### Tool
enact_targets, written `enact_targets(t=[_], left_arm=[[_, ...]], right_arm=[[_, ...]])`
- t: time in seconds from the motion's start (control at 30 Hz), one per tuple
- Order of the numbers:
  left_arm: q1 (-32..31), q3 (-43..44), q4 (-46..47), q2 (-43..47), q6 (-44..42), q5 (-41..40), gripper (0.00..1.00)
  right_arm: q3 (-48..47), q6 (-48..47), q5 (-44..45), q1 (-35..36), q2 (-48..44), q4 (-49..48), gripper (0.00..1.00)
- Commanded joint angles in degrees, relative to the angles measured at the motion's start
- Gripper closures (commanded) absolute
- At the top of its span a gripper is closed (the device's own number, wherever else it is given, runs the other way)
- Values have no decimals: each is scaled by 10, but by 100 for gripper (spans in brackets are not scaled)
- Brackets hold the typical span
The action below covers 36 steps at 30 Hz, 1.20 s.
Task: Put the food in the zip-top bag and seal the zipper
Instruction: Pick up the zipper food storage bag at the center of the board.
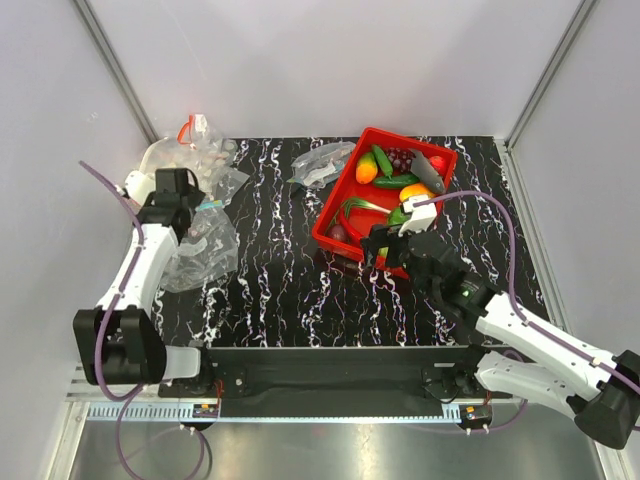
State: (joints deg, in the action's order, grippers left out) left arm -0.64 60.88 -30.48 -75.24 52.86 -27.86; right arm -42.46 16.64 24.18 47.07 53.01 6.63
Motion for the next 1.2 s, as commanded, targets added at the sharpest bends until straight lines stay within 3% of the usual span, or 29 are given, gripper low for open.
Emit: enact_targets(t=[0.0,0.13,0.47,0.6,0.63,0.7,0.77,0.83,1.03,1.17], left_arm=[[35,37,-24,-8,70,-4,1],[70,37,-49,-31,138,-22,1],[148,117,-60,-187,130,50,1],[146,115,-32,-207,104,100,22],[136,104,-14,-197,96,103,37],[122,61,55,-158,68,104,52],[101,34,113,-132,17,110,81],[79,34,116,-104,-7,107,93],[10,35,151,-12,-72,119,99],[-33,33,189,35,-127,201,100]], right_arm=[[-16,-14,-18,-3,-6,-18,0],[-16,-14,-19,-2,-12,-11,0],[-18,-16,-14,-3,-26,10,0],[-23,-11,-9,-3,-27,22,0],[-23,-7,-8,-3,-25,22,0],[-24,-4,-10,-2,-23,21,0],[-28,4,-10,-2,-19,23,0],[-28,9,-12,-2,-15,22,0],[-25,16,-19,-3,-3,14,0],[-32,9,-43,-2,26,1,0]])
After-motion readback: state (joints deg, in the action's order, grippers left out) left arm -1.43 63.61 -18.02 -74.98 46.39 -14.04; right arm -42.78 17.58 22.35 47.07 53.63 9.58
